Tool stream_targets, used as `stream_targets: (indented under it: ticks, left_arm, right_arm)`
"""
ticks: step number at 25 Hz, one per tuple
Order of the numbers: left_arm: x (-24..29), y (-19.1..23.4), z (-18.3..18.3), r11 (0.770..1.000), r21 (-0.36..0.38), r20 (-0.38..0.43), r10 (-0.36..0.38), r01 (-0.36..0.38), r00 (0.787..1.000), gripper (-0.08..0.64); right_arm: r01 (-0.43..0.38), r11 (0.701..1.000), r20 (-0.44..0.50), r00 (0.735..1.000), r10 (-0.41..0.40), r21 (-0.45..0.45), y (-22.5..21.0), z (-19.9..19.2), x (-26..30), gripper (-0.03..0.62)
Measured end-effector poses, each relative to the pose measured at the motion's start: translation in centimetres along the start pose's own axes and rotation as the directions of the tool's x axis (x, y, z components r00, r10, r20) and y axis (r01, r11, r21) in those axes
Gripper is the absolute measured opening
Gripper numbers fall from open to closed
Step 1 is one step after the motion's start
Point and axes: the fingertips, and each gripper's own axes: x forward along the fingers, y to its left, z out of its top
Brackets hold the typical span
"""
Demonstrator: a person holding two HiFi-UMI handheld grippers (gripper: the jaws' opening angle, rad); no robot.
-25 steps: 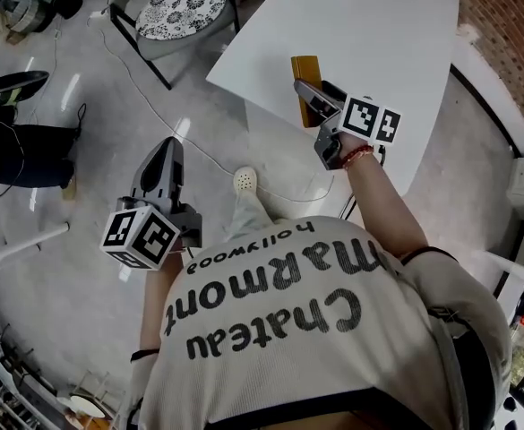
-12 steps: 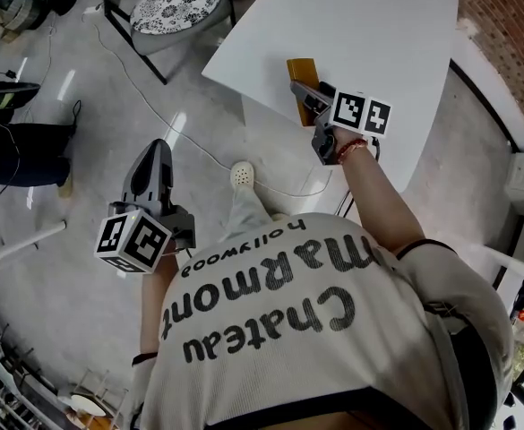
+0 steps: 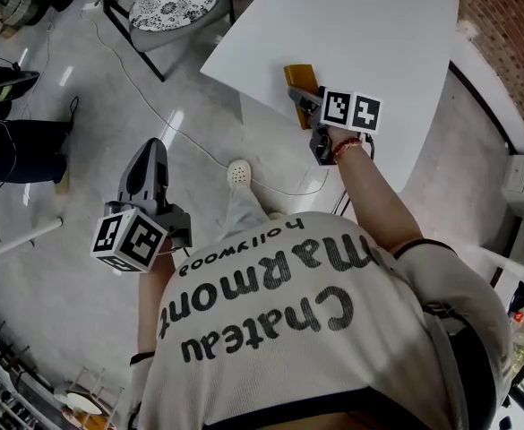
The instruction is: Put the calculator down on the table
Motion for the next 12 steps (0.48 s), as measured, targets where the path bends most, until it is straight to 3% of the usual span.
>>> stream_targets:
  ticks: [7,12]
  left_arm:
    - [-0.1,-0.31,0.59,1.0,-0.004,0.005,-0.005,0.005,1.0,0.0]
    - [0.09,-0.4,0.57,1.0,-0.001,0.013,-0.015,0.015,1.0,0.0]
  right_arm:
    - [0.048,0.992,-0.038,0.998,-0.052,-0.113,0.66,-0.13,0.21,0.375]
    - [0.073,0.987,-0.047,0.996,-0.08,-0.143,0.28,-0.25,0.68,0.358]
